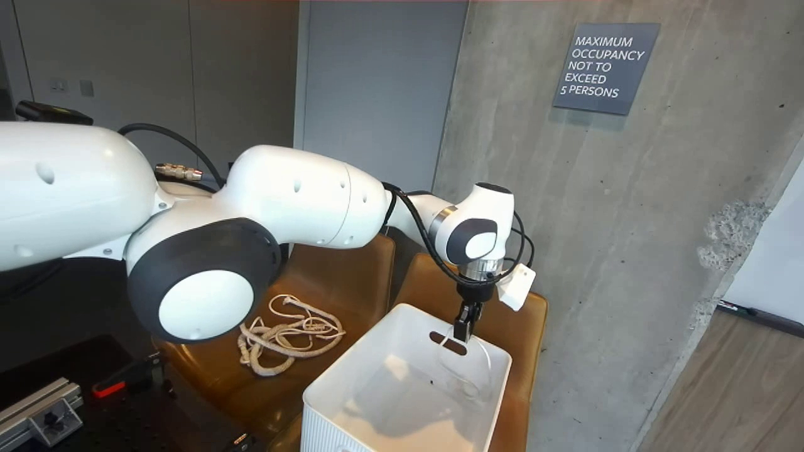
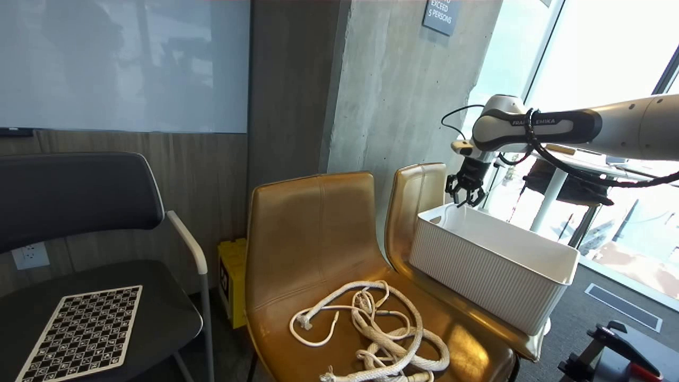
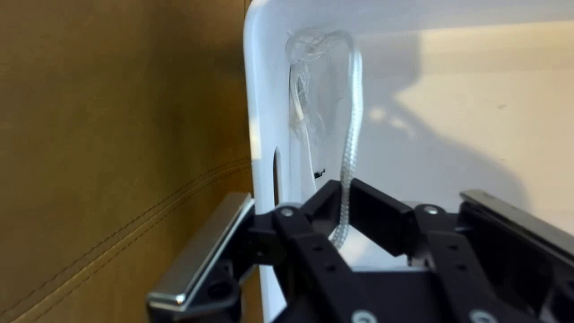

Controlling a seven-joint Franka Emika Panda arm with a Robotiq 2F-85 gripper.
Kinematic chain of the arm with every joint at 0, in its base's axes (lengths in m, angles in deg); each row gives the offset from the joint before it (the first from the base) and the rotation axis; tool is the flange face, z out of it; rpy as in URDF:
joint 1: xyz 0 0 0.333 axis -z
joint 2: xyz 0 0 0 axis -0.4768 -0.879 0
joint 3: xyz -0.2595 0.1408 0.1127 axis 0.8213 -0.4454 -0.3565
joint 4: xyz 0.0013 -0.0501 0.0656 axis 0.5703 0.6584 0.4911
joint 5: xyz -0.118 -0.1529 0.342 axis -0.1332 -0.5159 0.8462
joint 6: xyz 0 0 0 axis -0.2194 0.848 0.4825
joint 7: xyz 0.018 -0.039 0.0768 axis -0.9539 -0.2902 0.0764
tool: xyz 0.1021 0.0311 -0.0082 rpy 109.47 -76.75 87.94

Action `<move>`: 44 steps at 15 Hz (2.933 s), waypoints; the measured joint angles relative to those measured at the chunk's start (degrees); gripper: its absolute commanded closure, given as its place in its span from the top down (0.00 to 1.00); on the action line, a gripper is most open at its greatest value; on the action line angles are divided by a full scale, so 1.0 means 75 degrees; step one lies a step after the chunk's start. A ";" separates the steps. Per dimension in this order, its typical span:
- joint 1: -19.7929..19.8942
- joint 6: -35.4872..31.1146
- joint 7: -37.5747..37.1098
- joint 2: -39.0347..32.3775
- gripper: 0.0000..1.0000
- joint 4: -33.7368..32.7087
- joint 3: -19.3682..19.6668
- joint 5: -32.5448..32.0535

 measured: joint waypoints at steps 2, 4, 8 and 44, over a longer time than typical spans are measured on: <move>-0.0069 -0.0015 0.0000 0.0056 0.03 -0.0011 0.0007 0.0000; -0.0162 -0.0054 0.0000 0.0150 0.03 -0.0017 0.0028 0.0000; -0.0383 -0.0216 0.0000 0.0465 0.03 -0.0039 0.0092 -0.0006; -0.5747 0.4691 -0.7147 0.1404 0.03 0.0111 -0.1163 0.0883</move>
